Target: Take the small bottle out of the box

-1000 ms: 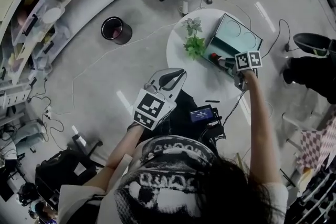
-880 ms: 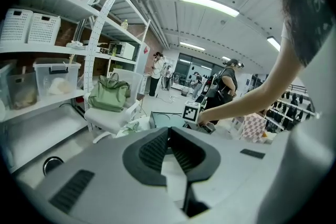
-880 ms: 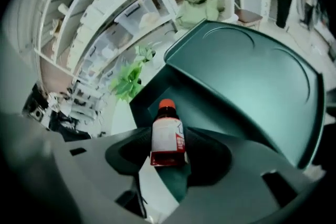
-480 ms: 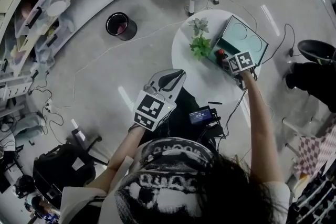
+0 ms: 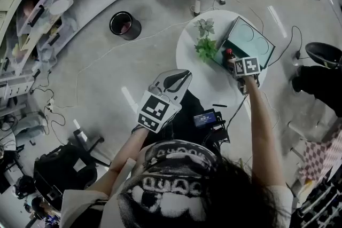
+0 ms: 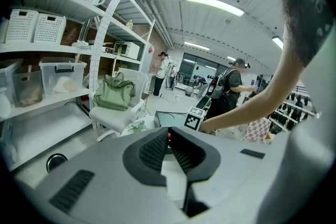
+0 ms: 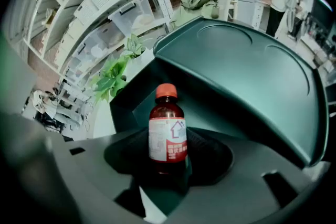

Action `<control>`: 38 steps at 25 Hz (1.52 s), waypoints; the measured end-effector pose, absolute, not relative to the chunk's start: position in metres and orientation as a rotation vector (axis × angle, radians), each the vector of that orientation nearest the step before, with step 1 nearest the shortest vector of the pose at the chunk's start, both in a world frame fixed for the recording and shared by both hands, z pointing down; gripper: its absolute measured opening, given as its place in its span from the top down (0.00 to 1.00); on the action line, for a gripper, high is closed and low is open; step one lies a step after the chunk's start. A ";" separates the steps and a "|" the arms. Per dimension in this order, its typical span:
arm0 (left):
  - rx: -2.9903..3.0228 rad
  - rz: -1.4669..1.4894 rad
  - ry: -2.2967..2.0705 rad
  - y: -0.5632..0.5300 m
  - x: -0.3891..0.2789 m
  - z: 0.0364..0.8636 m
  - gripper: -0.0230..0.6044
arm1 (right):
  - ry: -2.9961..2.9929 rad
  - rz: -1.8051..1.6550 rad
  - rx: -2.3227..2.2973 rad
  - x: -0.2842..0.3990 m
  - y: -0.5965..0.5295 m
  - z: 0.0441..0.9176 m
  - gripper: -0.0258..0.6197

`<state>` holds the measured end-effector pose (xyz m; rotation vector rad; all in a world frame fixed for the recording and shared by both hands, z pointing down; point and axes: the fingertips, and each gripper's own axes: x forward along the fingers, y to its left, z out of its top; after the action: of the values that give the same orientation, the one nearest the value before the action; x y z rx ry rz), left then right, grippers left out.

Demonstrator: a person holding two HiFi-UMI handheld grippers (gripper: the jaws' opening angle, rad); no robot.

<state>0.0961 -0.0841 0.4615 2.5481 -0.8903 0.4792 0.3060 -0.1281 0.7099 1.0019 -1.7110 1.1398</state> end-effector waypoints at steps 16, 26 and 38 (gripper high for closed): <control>2.586 0.475 -0.898 -0.053 0.080 0.449 0.93 | -1.989 1.292 1.213 0.282 -0.116 0.625 0.61; 2.628 0.441 -0.904 -0.002 0.056 0.435 0.93 | -2.204 1.273 1.300 0.227 -0.054 0.550 0.61; 2.599 0.425 -0.909 0.064 0.021 0.439 0.93 | -2.306 1.348 1.362 0.168 0.042 0.514 0.61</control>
<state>0.0205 0.0638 0.4387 2.5989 -0.9093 0.4248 0.1677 0.0420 0.5135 1.3616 -2.3057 1.3477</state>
